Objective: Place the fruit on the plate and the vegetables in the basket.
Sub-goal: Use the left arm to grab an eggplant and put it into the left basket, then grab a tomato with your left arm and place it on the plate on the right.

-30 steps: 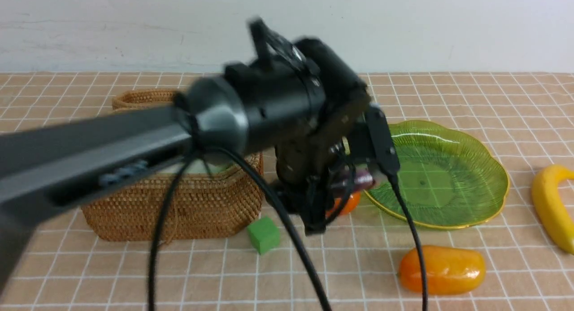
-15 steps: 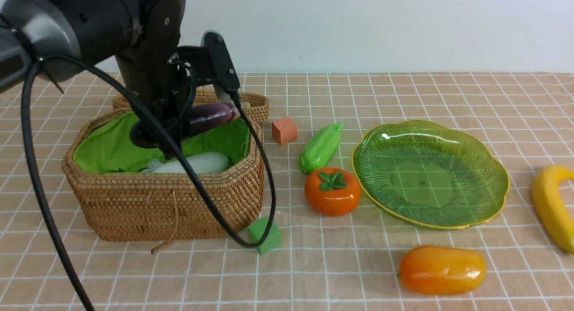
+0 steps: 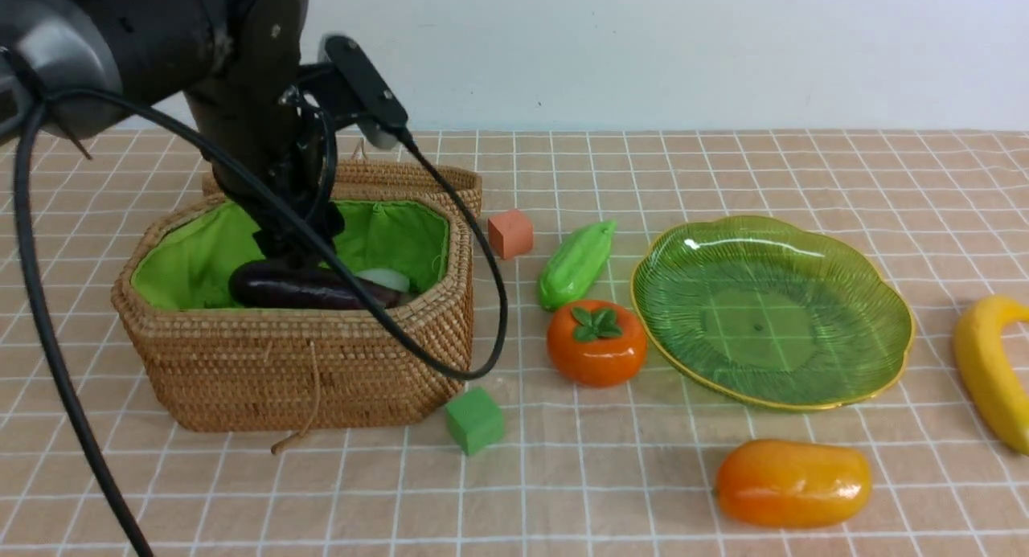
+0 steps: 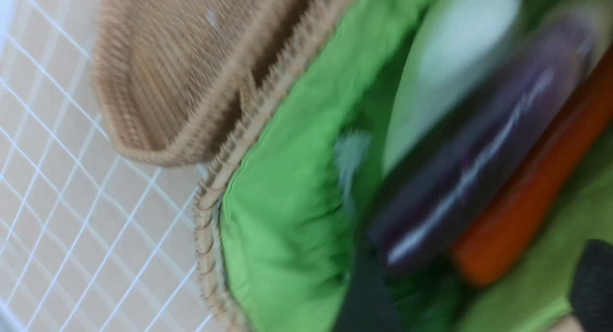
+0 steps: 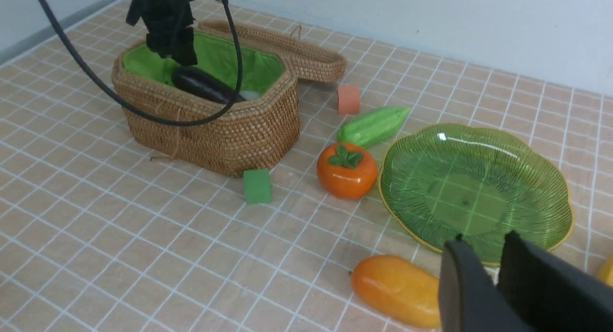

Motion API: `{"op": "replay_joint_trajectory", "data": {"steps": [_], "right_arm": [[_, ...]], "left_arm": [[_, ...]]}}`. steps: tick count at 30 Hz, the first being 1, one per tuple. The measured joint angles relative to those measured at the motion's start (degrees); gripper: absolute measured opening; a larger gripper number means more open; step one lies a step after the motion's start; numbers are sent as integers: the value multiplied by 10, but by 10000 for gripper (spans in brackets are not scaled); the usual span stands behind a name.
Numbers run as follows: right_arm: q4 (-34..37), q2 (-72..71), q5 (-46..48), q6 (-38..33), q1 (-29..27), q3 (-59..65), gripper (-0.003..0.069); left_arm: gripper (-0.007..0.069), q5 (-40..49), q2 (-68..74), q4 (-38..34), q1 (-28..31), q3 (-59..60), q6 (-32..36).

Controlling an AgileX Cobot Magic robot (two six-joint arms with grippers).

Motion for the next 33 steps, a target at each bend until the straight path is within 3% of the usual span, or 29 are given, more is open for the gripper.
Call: {"op": "replay_joint_trajectory", "data": {"steps": [1, 3, 4, 6, 9, 14, 15, 16, 17, 19, 22, 26, 33], "right_arm": [[-1, 0, 0, 0, 0, 0, 133], [-12, 0, -1, 0, 0, 0, 136], [-13, 0, -1, 0, 0, 0, 136], [-22, 0, -1, 0, 0, 0, 139], [-24, 0, 1, 0, 0, 0, 141], [-24, 0, 25, 0, 0, 0, 141], [-24, 0, 36, 0, 0, 0, 144], [-24, 0, 43, 0, 0, 0, 144], [-24, 0, 45, 0, 0, 0, 144], [-24, 0, 58, 0, 0, 0, 144], [-24, 0, 66, 0, 0, 0, 144], [-24, 0, 68, 0, 0, 0, 146], [-24, 0, 69, 0, 0, 0, 150]], "left_arm": [[464, -1, -5, -6, -5, 0, -1], [316, -10, -29, -52, -48, 0, 1], [304, -12, -31, -62, -58, 0, 2], [172, -34, -30, -114, -116, -1, 7], [117, -60, 3, -133, -170, -1, 23], [236, -117, 92, -62, -223, -1, 55], [325, -148, 125, -20, -231, -1, 54], [384, -164, 140, 0, -232, 0, 52], [395, -167, 143, 4, -232, 0, 51], [535, -209, 169, 36, -230, 0, 39], [633, -241, 193, 49, -227, 0, 27], [643, -262, 211, 50, -227, 0, 23], [498, -304, 232, 85, -217, -2, 7]]}}
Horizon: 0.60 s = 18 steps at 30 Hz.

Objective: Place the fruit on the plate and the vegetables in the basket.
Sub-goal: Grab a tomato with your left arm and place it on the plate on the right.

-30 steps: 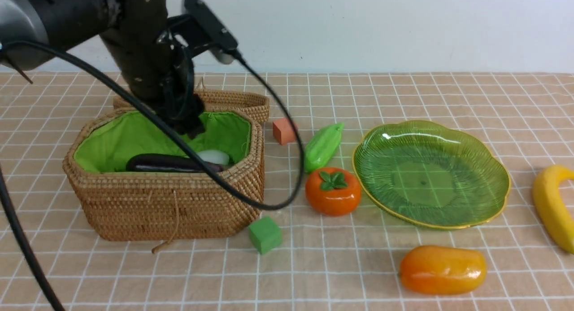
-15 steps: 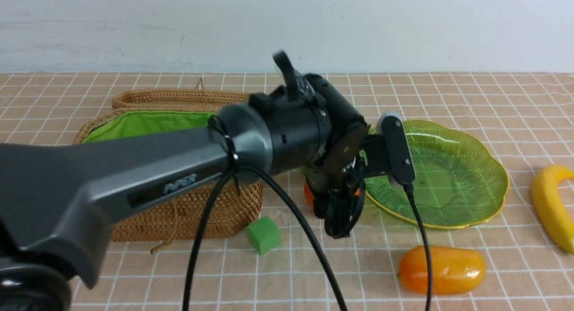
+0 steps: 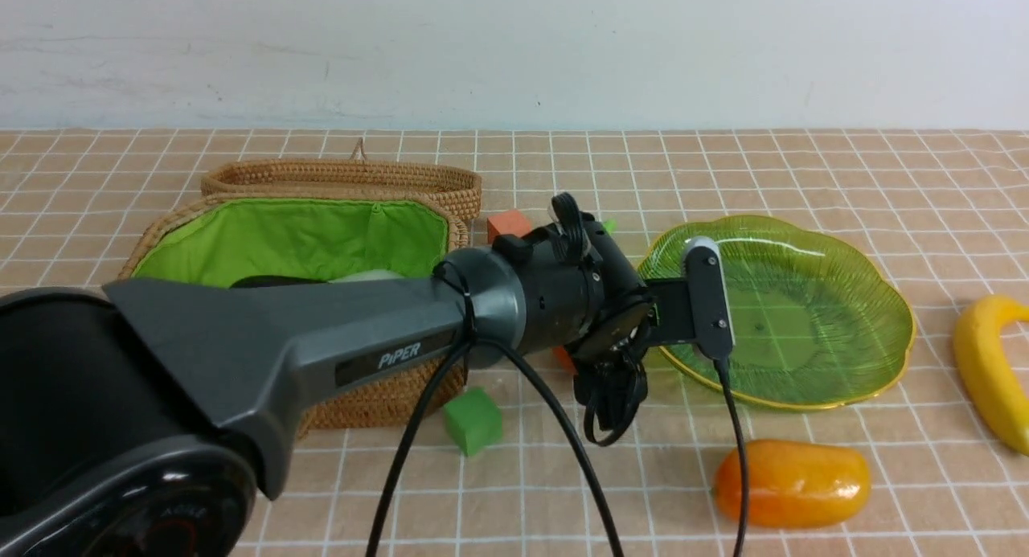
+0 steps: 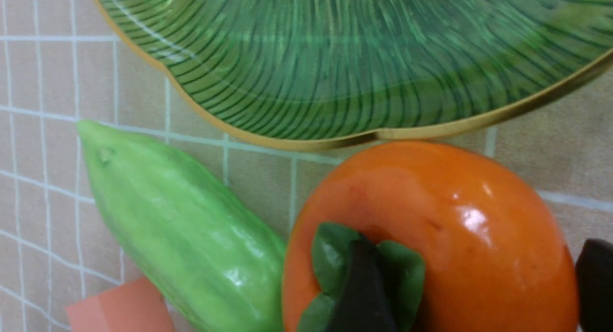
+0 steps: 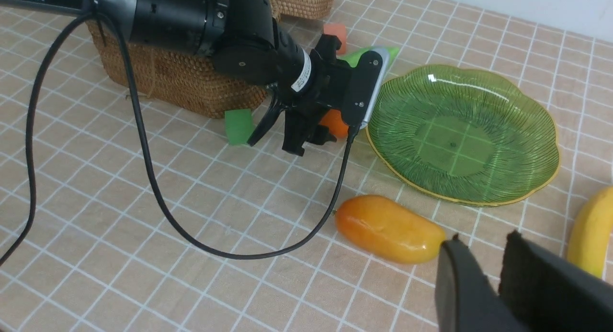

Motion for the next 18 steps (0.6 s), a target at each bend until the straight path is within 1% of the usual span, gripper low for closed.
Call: {"op": "replay_joint_trajectory", "data": {"steps": [2, 8, 13, 18], "right_arm": [[2, 0, 1, 0, 0, 0, 150], [5, 0, 2, 0, 0, 0, 150], [10, 0, 1, 0, 0, 0, 150], [11, 0, -13, 0, 0, 0, 150]], "left_arm": [[464, -2, 0, 3, 3, 0, -17], [461, 15, -1, 13, 4, -2, -62], [461, 57, -15, 9, 5, -2, -70], [461, 66, -63, -6, 4, 0, -72]]}}
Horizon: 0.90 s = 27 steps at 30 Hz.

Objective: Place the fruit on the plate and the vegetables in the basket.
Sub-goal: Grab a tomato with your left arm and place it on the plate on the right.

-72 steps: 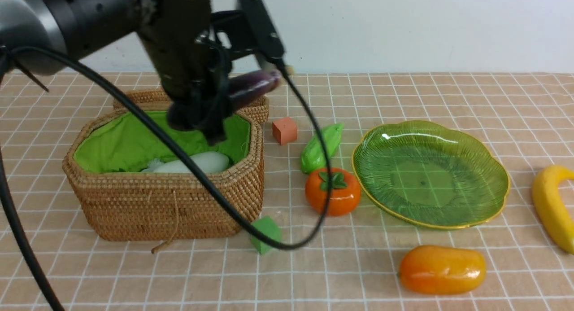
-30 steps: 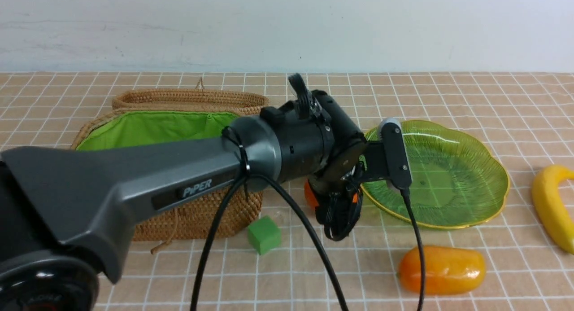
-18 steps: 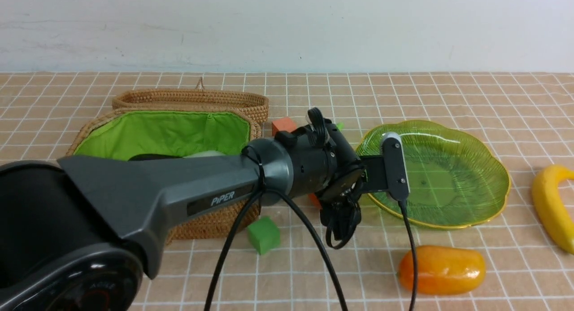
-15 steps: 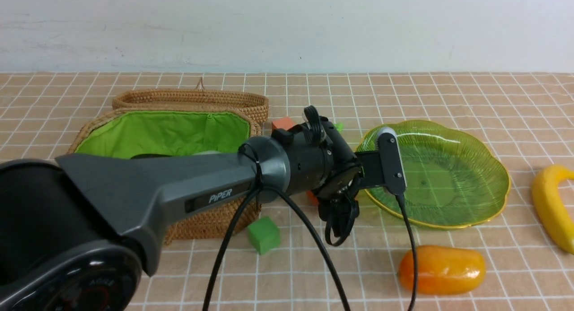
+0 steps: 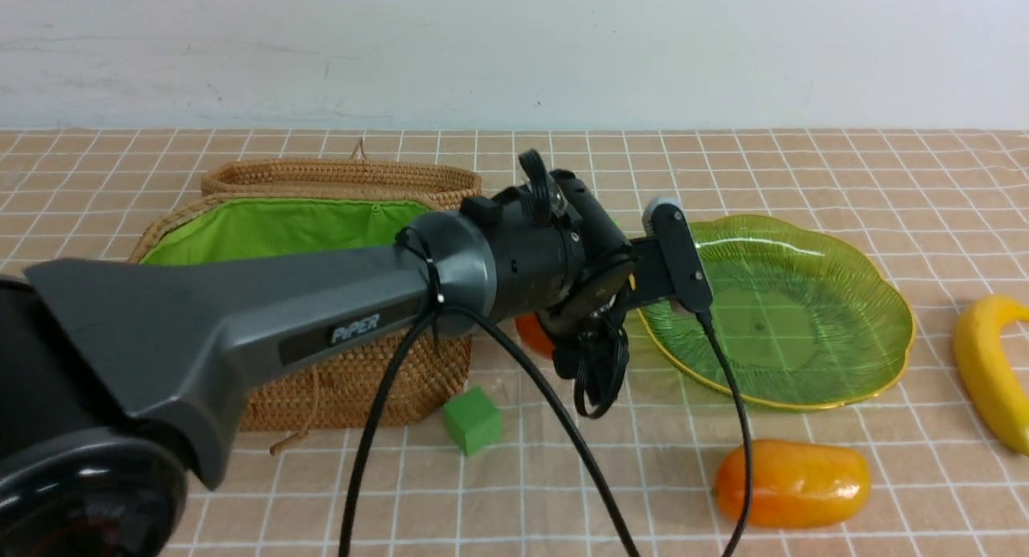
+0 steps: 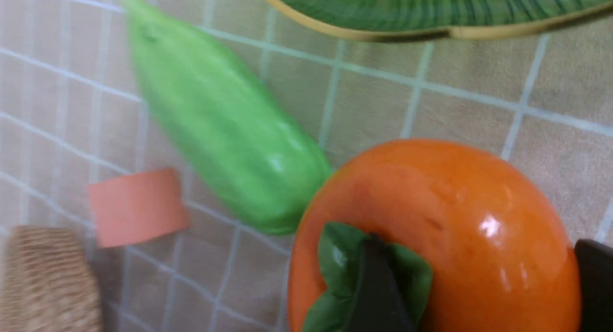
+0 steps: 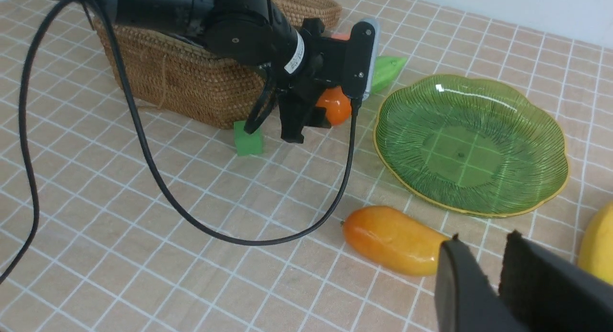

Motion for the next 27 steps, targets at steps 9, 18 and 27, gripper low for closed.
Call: {"op": "replay_joint_trajectory", "data": {"steps": [9, 18, 27], "right_arm": [[-1, 0, -18, 0, 0, 0, 154], [-1, 0, -15, 0, 0, 0, 155], [-1, 0, -19, 0, 0, 0, 158]], "left_arm": [[461, -194, 6, -154, -34, -61, 0], [468, -269, 136, -192, -39, -122, 0], [650, -235, 119, -208, -39, -125, -4]]}}
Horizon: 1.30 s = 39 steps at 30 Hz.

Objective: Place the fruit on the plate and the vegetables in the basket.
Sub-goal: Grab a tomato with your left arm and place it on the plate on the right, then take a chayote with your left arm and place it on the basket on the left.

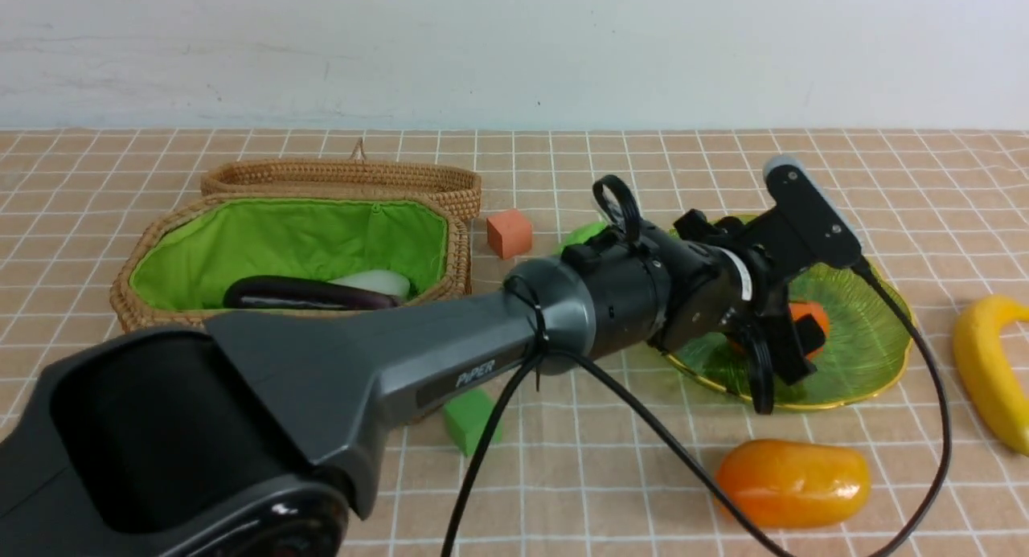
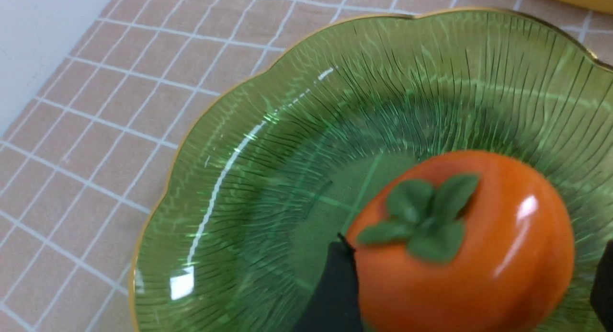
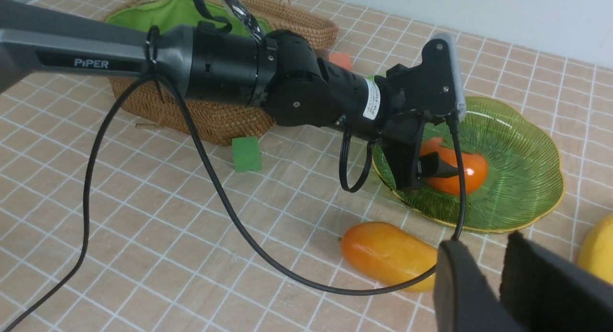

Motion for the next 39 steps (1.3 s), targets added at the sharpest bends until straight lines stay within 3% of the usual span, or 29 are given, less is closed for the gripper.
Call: {"op": "replay_joint_trajectory", "data": {"steps": [6, 8, 10, 14, 16, 18, 21, 26, 27, 31, 35, 39], "right_arm": [[0, 0, -7, 0, 0, 0, 161], [0, 0, -8, 0, 0, 0, 161], [0, 0, -9, 0, 0, 0, 161], [0, 0, -15, 0, 0, 0, 161], [0, 0, -21, 0, 0, 0, 161], [0, 0, -22, 0, 0, 0, 161], [1, 0, -22, 0, 0, 0, 161], [5, 0, -22, 0, 0, 0, 161], [10, 0, -22, 0, 0, 0, 161], [22, 0, -20, 0, 0, 0, 161], [28, 0, -6, 0, 0, 0, 161], [38, 0, 9, 0, 0, 0, 161]], "left_arm": [[596, 155, -65, -33, 0, -1, -58], [479, 248, -103, -44, 0, 0, -146], [354, 314, -127, -38, 2, -3, -188], [103, 397, -143, -15, 34, -29, -219], [72, 421, -136, -16, 56, -51, -222], [74, 428, -128, -21, 72, -65, -221], [153, 415, -100, -37, 112, -92, -192], [372, 359, -55, -14, 125, -97, -146], [461, 331, -35, 5, 124, -97, -144], [570, 297, -7, 48, 123, -97, -167], [593, 272, 11, 106, 123, -97, -213], [552, 255, 30, 133, 123, -97, -245]]}}
